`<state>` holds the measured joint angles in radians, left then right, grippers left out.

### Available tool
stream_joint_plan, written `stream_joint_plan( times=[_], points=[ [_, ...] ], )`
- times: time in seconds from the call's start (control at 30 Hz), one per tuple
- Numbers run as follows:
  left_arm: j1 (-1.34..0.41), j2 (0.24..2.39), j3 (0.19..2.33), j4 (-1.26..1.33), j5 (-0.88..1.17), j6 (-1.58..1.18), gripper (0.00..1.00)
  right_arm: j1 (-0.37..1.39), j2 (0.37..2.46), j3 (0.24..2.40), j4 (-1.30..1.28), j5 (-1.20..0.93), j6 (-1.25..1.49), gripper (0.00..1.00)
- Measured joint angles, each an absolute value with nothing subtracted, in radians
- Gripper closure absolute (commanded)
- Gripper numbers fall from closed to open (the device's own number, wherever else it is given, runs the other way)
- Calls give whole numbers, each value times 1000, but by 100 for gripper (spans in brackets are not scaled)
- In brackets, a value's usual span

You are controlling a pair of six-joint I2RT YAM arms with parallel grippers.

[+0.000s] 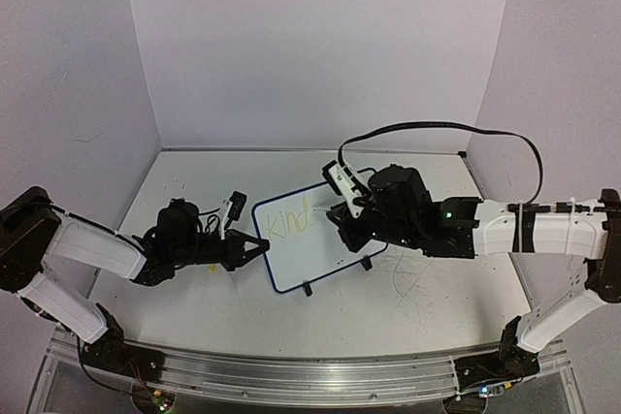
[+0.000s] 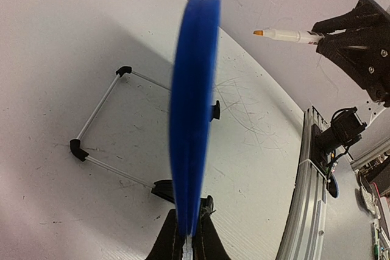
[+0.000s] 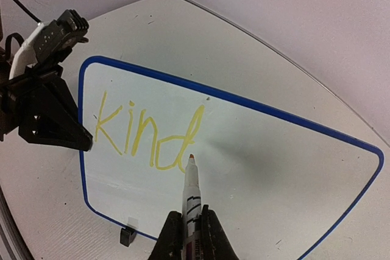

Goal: Write a sentence on the whiteboard

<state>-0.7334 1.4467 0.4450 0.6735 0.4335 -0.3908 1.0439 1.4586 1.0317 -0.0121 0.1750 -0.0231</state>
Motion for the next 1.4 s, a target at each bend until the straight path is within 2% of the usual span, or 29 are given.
stream_joint_plan(
  times=[1.4],
  points=[
    [-734, 1447, 453, 661, 434, -391, 100, 1044, 1569, 1105, 7, 254, -25, 100]
  ],
)
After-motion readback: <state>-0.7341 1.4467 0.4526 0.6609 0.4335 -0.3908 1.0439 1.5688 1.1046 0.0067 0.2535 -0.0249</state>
